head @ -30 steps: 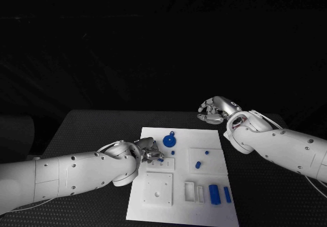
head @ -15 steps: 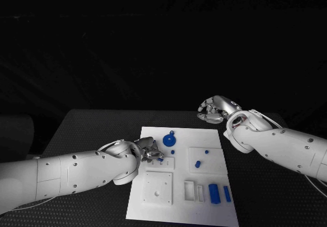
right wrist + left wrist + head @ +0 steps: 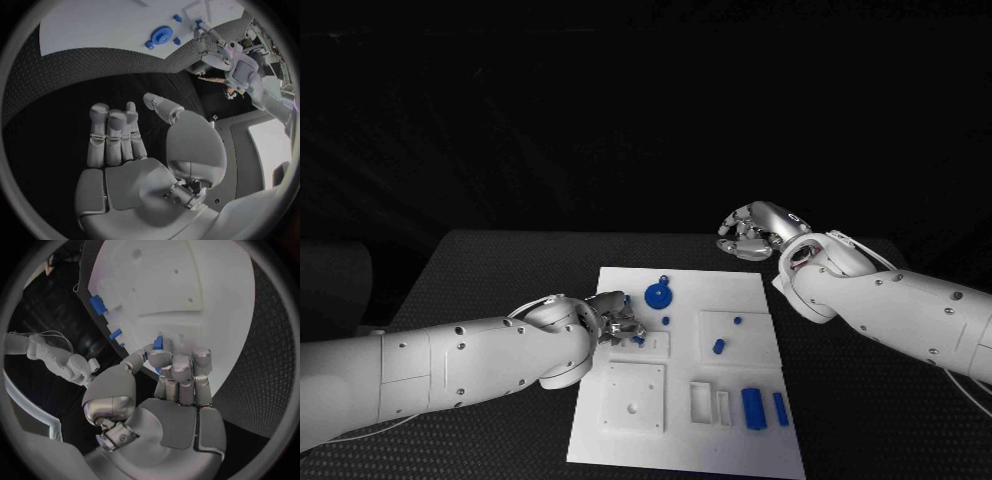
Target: Assemble the parts on the task board
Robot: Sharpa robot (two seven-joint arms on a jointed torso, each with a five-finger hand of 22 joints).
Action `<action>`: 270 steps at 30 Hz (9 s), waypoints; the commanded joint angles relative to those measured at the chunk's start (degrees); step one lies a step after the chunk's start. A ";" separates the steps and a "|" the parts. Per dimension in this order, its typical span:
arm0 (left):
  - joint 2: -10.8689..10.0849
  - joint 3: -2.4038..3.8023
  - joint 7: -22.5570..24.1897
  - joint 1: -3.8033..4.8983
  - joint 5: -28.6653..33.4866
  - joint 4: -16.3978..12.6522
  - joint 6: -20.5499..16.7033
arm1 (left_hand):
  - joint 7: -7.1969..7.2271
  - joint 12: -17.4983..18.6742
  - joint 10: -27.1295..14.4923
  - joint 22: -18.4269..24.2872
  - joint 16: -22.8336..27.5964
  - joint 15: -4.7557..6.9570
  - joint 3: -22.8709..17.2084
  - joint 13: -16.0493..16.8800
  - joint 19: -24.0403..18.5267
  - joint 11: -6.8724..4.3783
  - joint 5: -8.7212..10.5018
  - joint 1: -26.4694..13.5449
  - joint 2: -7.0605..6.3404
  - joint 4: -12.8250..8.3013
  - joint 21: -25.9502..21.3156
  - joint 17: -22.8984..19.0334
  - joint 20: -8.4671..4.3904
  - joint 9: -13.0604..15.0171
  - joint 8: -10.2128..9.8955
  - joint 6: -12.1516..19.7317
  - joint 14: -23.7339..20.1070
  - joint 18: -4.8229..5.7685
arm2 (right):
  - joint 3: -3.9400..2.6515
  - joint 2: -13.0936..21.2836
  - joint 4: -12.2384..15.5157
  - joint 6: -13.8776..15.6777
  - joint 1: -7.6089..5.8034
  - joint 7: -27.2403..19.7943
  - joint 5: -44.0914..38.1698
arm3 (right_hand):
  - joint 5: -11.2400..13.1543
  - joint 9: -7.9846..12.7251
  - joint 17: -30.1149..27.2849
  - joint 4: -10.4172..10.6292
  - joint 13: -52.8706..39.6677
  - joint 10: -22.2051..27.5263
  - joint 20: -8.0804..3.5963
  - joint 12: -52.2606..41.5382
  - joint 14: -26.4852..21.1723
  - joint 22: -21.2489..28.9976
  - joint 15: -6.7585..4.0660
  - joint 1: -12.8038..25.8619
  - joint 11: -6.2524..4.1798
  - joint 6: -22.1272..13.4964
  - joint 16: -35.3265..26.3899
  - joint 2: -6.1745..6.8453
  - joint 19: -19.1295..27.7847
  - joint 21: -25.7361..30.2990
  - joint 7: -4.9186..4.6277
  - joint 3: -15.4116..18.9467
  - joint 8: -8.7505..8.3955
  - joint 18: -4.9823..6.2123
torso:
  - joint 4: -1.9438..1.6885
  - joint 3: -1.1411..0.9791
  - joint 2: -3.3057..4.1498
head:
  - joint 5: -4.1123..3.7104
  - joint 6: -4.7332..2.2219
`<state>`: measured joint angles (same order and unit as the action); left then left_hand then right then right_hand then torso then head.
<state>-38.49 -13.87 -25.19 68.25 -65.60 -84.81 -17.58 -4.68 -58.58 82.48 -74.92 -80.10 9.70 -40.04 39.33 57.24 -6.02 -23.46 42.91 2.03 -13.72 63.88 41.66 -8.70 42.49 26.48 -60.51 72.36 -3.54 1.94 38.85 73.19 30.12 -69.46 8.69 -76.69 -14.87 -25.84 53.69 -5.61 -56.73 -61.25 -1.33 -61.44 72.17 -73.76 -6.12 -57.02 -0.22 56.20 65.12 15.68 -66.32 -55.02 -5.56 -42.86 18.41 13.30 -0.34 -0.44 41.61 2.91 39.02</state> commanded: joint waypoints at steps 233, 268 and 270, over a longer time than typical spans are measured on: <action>10.20 4.39 0.06 6.30 5.27 24.93 26.32 | 0.75 6.70 -12.72 1.52 6.92 -1.51 7.80 -6.53 -7.96 3.59 20.58 1.79 -11.88 18.04 -7.05 -7.84 -4.47 -2.83 -5.88 3.91 -9.19 0.96 | -0.01 -0.87 -1.62 -0.91 0.95 -0.72 0.99 | -0.91 -0.08 0.27 0.03 0.44 0.59 -0.10 -0.50 -0.29 -0.25 0.02 1.16 0.28 -0.18 -0.51 -0.13 0.21 0.70 -0.91 0.70 -0.59 1.70 | 0.19 0.06 0.24 | -0.49 -1.19; 12.58 4.39 1.24 4.94 7.22 28.59 27.37 | 0.85 6.37 -12.65 0.77 6.15 -1.40 10.00 -6.28 -7.94 3.50 20.52 3.84 -6.91 14.12 -7.16 -8.15 -4.64 -2.81 -6.15 3.56 -9.27 1.07 | -0.02 -0.99 -1.52 -0.99 0.95 -0.79 0.99 | -1.00 -0.11 0.29 0.03 0.48 0.59 -0.11 -0.54 -0.27 -0.27 0.04 1.20 0.29 -0.13 -0.53 -0.22 0.18 0.73 -0.91 0.73 -0.56 1.70 | 0.13 0.01 0.15 | -0.99 -0.93; 12.67 4.39 1.30 4.94 7.32 28.80 27.41 | 0.86 6.37 -12.65 0.75 6.13 -1.40 10.02 -6.28 -7.93 3.49 20.52 3.85 -6.71 14.01 -7.17 -8.17 -4.65 -2.82 -6.16 3.53 -9.27 1.08 | -0.02 -1.00 -1.53 -1.00 0.95 -0.78 0.99 | -1.01 -0.11 0.29 0.03 0.48 0.59 -0.11 -0.54 -0.27 -0.27 0.04 1.19 0.29 -0.13 -0.53 -0.22 0.18 0.73 -0.91 0.73 -0.56 1.70 | 0.12 0.01 0.15 | -1.00 -0.91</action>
<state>-26.06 -9.50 -24.69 73.19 -58.95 -56.14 8.92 -3.64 -52.09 70.16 -74.11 -73.66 8.06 -29.95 32.99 49.65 -2.39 -3.04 46.66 -5.34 0.60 57.01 33.55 -6.46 39.65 20.59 -56.98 63.14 -3.55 1.95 37.89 71.58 29.73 -68.53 8.41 -75.57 -15.53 -25.87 53.89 -5.61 -56.30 -60.94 -1.21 -61.67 71.97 -73.95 -5.93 -56.35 0.10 55.91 64.91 15.46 -66.42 -54.57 -5.86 -42.54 17.95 13.31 -0.21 -0.43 41.73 1.95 38.10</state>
